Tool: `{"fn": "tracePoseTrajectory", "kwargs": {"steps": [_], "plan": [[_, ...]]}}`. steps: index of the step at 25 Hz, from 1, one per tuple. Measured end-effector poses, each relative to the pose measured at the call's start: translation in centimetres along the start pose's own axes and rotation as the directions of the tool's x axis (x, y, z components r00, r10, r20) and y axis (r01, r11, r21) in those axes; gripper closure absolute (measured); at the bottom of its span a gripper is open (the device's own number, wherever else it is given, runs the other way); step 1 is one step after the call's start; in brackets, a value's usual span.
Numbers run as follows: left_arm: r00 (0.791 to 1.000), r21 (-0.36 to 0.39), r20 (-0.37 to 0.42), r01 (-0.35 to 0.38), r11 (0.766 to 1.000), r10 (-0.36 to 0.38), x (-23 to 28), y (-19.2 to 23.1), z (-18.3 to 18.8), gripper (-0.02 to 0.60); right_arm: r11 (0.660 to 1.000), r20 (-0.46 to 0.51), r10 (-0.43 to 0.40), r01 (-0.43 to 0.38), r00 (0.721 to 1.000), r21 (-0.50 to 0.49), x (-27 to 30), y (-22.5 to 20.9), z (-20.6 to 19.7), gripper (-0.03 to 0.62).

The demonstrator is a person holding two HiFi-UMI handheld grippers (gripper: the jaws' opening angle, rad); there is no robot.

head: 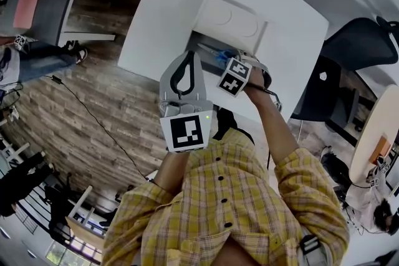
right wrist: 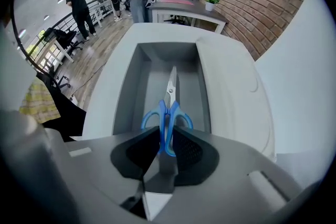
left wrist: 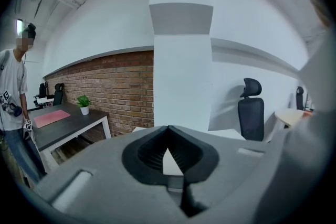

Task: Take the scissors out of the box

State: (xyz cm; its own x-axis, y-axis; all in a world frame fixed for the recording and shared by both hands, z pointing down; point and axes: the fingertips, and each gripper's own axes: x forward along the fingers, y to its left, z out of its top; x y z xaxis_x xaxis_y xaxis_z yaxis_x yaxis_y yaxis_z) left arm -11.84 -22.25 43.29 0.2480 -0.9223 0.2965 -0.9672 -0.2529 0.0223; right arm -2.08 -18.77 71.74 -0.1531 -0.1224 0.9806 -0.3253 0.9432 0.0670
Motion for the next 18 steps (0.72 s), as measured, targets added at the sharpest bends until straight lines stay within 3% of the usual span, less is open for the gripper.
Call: {"fn": "tracePoseTrajectory", "kwargs": {"steps": [9,18], "plan": [[1.000,0.014,0.022,-0.018,1.000,0.017,-1.4,-0.3,0.7,0.577,0.995,0.124,-0.006,-0.006,0.992,0.098,-3.1,0.2,0.3,0.511],[0.999,0.066,0.021,-0.027,0.997,0.026,-4.7,0.3,2.1,0.577,0.979,0.266,-0.034,-0.022,0.963,0.203,-8.4,1.3,2.7,0.511]]}}
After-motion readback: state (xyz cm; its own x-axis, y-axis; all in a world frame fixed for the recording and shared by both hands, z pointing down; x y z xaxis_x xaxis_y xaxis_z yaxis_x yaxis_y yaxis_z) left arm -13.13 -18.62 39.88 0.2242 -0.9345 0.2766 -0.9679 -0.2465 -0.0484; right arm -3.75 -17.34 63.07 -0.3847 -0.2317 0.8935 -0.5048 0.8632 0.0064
